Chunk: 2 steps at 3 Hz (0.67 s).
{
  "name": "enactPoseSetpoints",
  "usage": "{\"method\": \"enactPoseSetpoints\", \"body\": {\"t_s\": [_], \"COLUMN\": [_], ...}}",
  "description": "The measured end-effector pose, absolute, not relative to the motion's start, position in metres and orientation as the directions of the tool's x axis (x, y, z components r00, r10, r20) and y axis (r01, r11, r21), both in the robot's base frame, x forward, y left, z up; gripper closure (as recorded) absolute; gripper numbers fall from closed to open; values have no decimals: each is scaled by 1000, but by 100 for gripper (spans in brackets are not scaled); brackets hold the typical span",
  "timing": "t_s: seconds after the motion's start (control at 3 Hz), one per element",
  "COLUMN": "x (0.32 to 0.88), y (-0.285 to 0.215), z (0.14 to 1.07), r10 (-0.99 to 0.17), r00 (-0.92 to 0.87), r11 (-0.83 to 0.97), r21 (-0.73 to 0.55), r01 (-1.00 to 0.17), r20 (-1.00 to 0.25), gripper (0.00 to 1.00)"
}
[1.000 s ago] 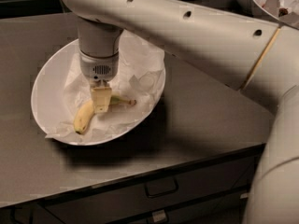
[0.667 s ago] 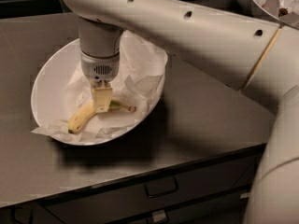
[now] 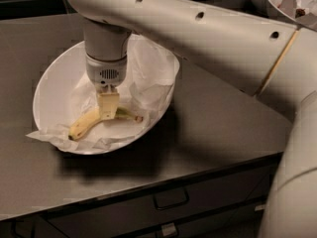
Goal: Pick banana from white bowl
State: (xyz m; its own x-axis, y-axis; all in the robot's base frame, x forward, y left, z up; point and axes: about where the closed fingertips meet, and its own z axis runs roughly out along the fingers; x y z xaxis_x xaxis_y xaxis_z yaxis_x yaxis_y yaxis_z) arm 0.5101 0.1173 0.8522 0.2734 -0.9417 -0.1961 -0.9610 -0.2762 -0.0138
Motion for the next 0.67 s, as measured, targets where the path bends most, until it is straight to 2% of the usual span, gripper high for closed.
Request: {"method": "enactPoseSetpoints", "body": {"t_s": [0.67], "x": [511], "y": [104], "z": [875], "r10": [-933], "r00": [269], "r11": [-250], "r21": [-108], "r01": [-962], "r20": [-240], "gripper": [100]}}
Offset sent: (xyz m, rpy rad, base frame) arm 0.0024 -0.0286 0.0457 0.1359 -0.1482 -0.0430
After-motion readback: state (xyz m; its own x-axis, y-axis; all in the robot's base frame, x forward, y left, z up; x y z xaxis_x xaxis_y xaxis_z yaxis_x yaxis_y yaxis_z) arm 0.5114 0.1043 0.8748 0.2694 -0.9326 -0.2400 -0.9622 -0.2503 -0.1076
